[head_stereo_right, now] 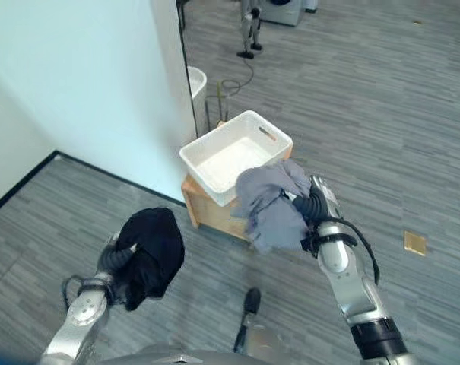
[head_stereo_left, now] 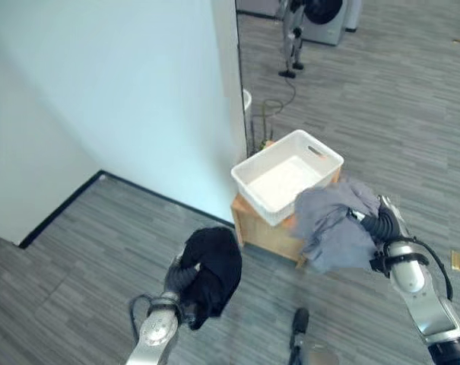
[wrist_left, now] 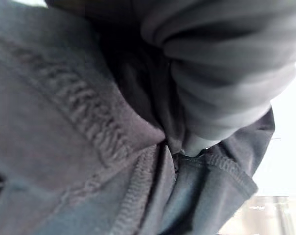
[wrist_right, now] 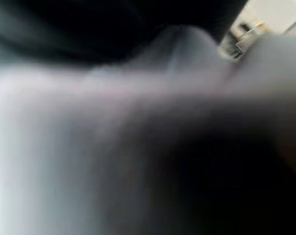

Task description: Pick up bed clothes into laundry basket.

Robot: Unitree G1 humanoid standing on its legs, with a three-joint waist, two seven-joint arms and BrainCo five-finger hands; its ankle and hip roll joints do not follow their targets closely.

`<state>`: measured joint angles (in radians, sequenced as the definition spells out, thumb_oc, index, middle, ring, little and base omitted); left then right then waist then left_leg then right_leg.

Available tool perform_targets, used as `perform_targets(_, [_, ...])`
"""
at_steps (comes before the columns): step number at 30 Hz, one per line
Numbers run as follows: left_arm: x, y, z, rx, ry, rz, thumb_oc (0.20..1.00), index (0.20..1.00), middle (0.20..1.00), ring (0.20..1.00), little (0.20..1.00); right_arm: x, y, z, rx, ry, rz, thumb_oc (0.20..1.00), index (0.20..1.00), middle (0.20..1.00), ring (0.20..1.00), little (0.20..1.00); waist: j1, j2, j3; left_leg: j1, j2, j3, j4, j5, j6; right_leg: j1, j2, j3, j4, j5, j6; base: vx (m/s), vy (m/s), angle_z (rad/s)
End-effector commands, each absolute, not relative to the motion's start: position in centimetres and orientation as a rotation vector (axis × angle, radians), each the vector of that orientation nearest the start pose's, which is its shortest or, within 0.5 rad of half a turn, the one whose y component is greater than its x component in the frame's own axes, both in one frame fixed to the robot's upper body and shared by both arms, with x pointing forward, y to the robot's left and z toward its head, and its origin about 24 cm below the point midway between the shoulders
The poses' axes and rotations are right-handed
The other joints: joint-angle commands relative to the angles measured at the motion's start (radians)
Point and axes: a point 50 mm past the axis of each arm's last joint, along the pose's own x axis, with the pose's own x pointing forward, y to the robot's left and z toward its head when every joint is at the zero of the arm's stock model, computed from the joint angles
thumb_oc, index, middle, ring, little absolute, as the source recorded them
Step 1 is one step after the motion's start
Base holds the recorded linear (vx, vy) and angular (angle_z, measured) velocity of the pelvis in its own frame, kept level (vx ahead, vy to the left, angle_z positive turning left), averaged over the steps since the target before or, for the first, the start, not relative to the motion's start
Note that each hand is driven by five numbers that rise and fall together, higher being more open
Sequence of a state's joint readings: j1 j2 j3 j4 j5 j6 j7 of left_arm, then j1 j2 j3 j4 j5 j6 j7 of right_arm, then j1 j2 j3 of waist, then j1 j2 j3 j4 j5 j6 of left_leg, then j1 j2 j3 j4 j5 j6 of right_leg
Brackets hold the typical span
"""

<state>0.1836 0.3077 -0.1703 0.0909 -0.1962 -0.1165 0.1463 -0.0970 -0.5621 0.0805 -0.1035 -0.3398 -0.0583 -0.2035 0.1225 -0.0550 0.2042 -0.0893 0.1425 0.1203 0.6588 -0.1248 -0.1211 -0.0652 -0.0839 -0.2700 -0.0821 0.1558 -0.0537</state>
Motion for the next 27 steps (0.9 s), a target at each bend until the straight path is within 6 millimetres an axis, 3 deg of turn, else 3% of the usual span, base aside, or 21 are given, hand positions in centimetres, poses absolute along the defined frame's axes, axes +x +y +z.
perform_targets(1, [22.4, 18.6, 3.7, 0.043, -0.049, 0.002, 0.2, 0.2, 0.2, 0.2, 0.2, 27.9, -20.8, 18.6, -0.94, -0.639, -0.138, 0.2, 0.2, 0.2, 0.2, 0.2, 0.013, -0.005, 0.005, -0.067, 0.01, 0.1, -0.243, 0.093, 0.027, 0.147, -0.047, -0.028, -0.005, -0.12, 0.151, 0.34, 0.104, 0.02])
perform_targets(3, [22.3, 18.7, 3.5, 0.045, -0.036, 0.008, 0.2, 0.2, 0.2, 0.2, 0.2, 28.7, -21.0, 18.8, -0.973, -0.627, -0.142, 0.2, 0.2, 0.2, 0.2, 0.2, 0.027, 0.001, -0.016, -0.052, -0.006, 0.123, -0.463, 0.144, 0.023, 0.169, -0.041, -0.025, -0.005, -0.144, 0.169, 0.36, 0.163, -0.01])
perform_targets(4, [22.2, 18.7, 3.4, 0.044, -0.028, 0.009, 0.2, 0.2, 0.2, 0.2, 0.2, 29.0, -21.3, 19.0, -1.002, -0.624, -0.152, 0.2, 0.2, 0.2, 0.2, 0.2, 0.034, 0.009, -0.029, -0.042, -0.005, 0.126, -0.591, 0.216, 0.01, 0.186, -0.036, -0.025, -0.005, -0.163, 0.176, 0.35, 0.158, -0.03])
perform_targets(5, [22.1, 18.7, 3.1, 0.047, -0.015, 0.008, 0.2, 0.2, 0.2, 0.2, 0.2, 29.1, -21.7, 19.5, -1.033, -0.628, -0.167, 0.2, 0.2, 0.2, 0.2, 0.2, 0.043, 0.012, -0.037, -0.058, 0.007, 0.131, -0.634, 0.258, 0.002, 0.213, -0.035, -0.033, -0.005, -0.184, 0.178, 0.38, 0.135, 0.04])
perform_targets(6, [22.1, 18.7, 3.2, 0.043, -0.019, 0.003, 0.2, 0.2, 0.2, 0.2, 0.2, 29.1, -21.8, 20.0, -1.043, -0.64, -0.175, 0.2, 0.2, 0.2, 0.2, 0.2, 0.036, 0.014, -0.055, -0.039, 0.014, 0.138, -0.679, 0.234, -0.004, 0.226, -0.035, -0.033, -0.005, -0.198, 0.185, 0.31, 0.121, -0.03])
perform_targets(8, [21.9, 18.7, 2.9, 0.042, -0.005, -0.002, 0.2, 0.2, 0.2, 0.2, 0.2, 28.8, -21.8, 19.6, -1.049, -0.639, -0.183, 0.2, 0.2, 0.2, 0.2, 0.2, 0.044, 0.018, -0.07, 0.008, -0.005, 0.138, -0.722, 0.257, 0.02, 0.238, -0.044, -0.053, 0.043, -0.203, 0.189, 0.28, 0.17, -0.03])
perform_targets(10, [21.7, 18.6, 2.6, 0.068, 0.019, -0.031, 0.2, 0.2, 0.2, 0.2, 0.2, 28.9, -21.9, 19.3, -1.081, -0.623, -0.201, 0.2, 0.2, 0.2, 0.2, 0.2, 0.026, 0.025, -0.067, 0.077, -0.03, 0.123, -0.746, 0.221, 0.05, 0.159, -0.07, -0.044, 0.293, -0.207, 0.206, 0.24, 0.173, -0.04])
perform_targets(12, [21.7, 18.6, 2.6, 0.067, 0.018, -0.031, 0.2, 0.2, 0.2, 0.2, 0.2, 28.9, -21.9, 19.4, -1.081, -0.624, -0.201, 0.2, 0.2, 0.2, 0.2, 0.2, 0.028, 0.026, -0.07, 0.072, -0.029, 0.125, -0.746, 0.224, 0.051, 0.149, -0.07, -0.041, 0.299, -0.206, 0.205, 0.07, 0.045, -0.01])
perform_targets(13, [22.0, 18.8, 2.7, 0.104, 0.017, -0.052, 0.2, 0.2, 0.2, 0.2, 0.2, 29.5, -21.8, 18.8, -1.054, -0.587, -0.2, 0.2, 0.2, 0.2, 0.2, 0.2, 0.01, 0.026, -0.055, 0.095, -0.027, 0.108, -0.746, 0.198, 0.061, 0.049, -0.085, 0.006, 0.422, -0.188, 0.22, 0.11, 0.038, 0.1])
perform_targets(14, [22.0, 18.9, 2.7, 0.104, 0.017, -0.052, 0.2, 0.2, 0.2, 0.2, 0.2, 29.6, -21.8, 18.8, -1.054, -0.587, -0.2, 0.2, 0.2, 0.2, 0.2, 0.2, 0.01, 0.025, -0.056, 0.094, -0.027, 0.108, -0.746, 0.197, 0.06, 0.047, -0.085, 0.007, 0.423, -0.189, 0.22, 0.15, 0.004, 0.21])
perform_targets(16, [22.2, 18.8, 2.8, 0.108, 0.017, -0.059, 0.2, 0.2, 0.2, 0.2, 0.2, 30.3, -21.8, 17.7, -1.034, -0.53, -0.189, 0.2, 0.2, 0.2, 0.2, 0.2, 0.006, 0.02, -0.052, 0.095, -0.035, 0.085, -0.746, 0.184, 0.054, 0.03, -0.084, 0.04, 0.267, -0.19, 0.206, 0.13, -0.104, 0.39])
perform_targets(19, [22.1, 19.0, 2.6, 0.108, 0.025, -0.058, 0.2, 0.2, 0.2, 0.2, 0.2, 30.6, -21.8, 17.0, -1.043, -0.494, -0.177, 0.2, 0.2, 0.2, 0.2, 0.2, 0.005, 0.017, -0.052, 0.103, -0.04, 0.071, -0.746, 0.176, 0.052, 0.037, -0.075, 0.062, 0.197, -0.17, 0.207, 0.1, -0.073, 0.42])
perform_targets(21, [21.7, 19.5, 2.4, 0.099, 0.038, -0.037, 0.2, 0.2, 0.2, 0.2, 0.2, 31.6, -20.8, 15.6, -1.042, -0.443, -0.128, 0.2, 0.2, 0.2, 0.2, 0.2, 0.033, 0.004, -0.058, 0.113, -0.029, 0.094, -0.746, 0.167, 0.042, 0.065, -0.115, 0.01, 0.114, -0.109, 0.224, 0.17, -0.14, 0.66])
perform_targets(23, [21.2, 19.9, 1.8, 0.082, 0.064, -0.013, 0.2, 0.2, 0.2, 0.2, 0.2, 32.3, -20.1, 14.4, -1.057, -0.396, -0.085, 0.2, 0.2, 0.2, 0.2, 0.2, 0.046, -0.003, -0.077, 0.115, -0.024, 0.098, -0.746, 0.166, 0.034, 0.107, -0.111, -0.014, 0.05, -0.094, 0.222, 0.19, -0.089, 0.22])
perform_targets(24, [20.9, 20.1, 1.3, 0.073, 0.085, -0.002, 0.2, 0.2, 0.2, 0.2, 0.2, 32.4, -19.8, 12.9, -1.062, -0.34, -0.056, 0.2, 0.2, 0.2, 0.2, 0.2, 0.047, -0.002, -0.087, 0.115, -0.02, 0.09, -0.746, 0.166, 0.027, 0.137, -0.105, -0.032, 0.016, -0.088, 0.221, 0.19, -0.087, 0.09])
perform_targets(27, [20.5, 20.1, 0.7, 0.064, 0.113, 0.008, 0.2, 0.2, 0.2, 0.2, 0.2, 32.3, -19.7, 10.2, -1.062, -0.242, -0.023, 0.2, 0.2, 0.2, 0.2, 0.2, 0.056, 0.003, -0.09, 0.116, -0.016, 0.082, -0.746, 0.168, 0.019, 0.166, -0.103, -0.052, -0.001, -0.096, 0.219, 0.08, -0.05, 0.07])
